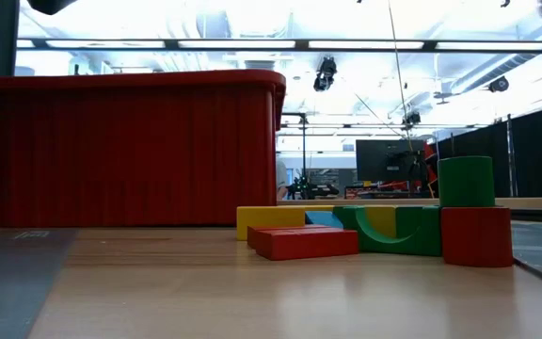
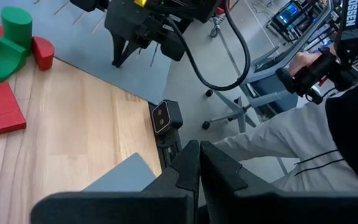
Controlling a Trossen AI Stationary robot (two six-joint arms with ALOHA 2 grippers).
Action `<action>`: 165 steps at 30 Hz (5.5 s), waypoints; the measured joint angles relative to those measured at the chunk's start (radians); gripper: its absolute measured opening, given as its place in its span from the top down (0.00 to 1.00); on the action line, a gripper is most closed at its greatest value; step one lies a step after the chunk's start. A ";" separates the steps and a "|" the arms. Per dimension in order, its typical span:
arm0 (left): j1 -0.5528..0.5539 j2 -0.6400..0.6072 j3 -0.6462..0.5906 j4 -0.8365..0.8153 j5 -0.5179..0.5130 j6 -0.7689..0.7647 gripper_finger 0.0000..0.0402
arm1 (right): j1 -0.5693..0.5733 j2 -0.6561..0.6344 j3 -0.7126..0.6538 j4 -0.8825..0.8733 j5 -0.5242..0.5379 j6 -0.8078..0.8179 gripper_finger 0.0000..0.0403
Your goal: Sort blocks
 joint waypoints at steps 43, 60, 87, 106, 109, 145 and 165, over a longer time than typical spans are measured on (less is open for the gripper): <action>0.000 0.000 0.000 0.018 0.000 -0.004 1.00 | -0.083 0.001 -0.005 -0.019 0.005 -0.168 1.00; 0.000 0.000 0.000 0.026 0.000 -0.027 1.00 | -0.129 0.000 -0.025 -0.056 0.016 -0.250 1.00; 0.000 0.000 0.000 0.025 -0.001 -0.027 1.00 | -0.295 0.004 -0.027 0.195 0.048 -0.468 1.00; 0.000 0.000 0.000 0.025 -0.007 -0.038 1.00 | -0.194 -0.144 -0.069 -0.284 0.179 -0.434 1.00; 0.000 0.000 0.000 0.025 -0.008 -0.050 1.00 | -0.206 -0.142 -0.129 -0.271 0.175 -0.421 1.00; -0.009 0.001 0.000 0.022 -0.009 -0.078 1.00 | -0.085 -0.160 -0.233 -0.034 -0.119 -0.130 1.00; -0.008 0.002 0.000 0.022 -0.009 -0.075 1.00 | -0.004 -0.175 -0.212 0.022 -0.086 0.006 1.00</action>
